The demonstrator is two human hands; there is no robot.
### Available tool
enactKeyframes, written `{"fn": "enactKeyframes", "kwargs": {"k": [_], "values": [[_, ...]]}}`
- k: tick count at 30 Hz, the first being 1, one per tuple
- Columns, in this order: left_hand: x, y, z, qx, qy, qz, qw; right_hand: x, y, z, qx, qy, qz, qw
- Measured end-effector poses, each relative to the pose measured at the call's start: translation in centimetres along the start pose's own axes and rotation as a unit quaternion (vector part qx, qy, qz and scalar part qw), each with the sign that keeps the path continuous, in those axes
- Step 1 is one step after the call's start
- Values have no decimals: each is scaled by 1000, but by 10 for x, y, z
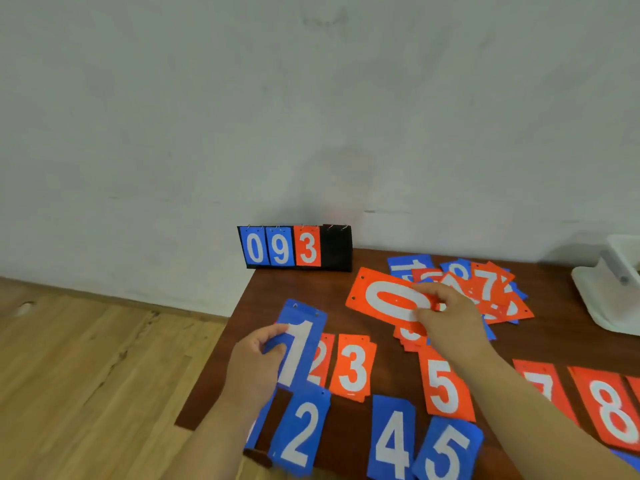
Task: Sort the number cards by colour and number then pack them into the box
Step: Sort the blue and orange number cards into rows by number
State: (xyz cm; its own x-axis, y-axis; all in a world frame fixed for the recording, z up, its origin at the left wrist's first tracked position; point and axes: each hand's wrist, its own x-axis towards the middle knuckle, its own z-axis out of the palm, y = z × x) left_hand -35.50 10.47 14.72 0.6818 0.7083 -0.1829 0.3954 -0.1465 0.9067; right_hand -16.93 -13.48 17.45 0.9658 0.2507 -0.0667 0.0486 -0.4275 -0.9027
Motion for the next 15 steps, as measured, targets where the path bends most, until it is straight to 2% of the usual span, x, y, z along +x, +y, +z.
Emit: {"fn": "enactKeyframes", "kwargs": {"k": [9,15], "values": [[5,-71,-76,-94,113,-91,985,-17,17,92,-25,-29,71,997],[52,-114,-137,-95,76,-130,984,-10,9,182,14,-31,171,985]]}}
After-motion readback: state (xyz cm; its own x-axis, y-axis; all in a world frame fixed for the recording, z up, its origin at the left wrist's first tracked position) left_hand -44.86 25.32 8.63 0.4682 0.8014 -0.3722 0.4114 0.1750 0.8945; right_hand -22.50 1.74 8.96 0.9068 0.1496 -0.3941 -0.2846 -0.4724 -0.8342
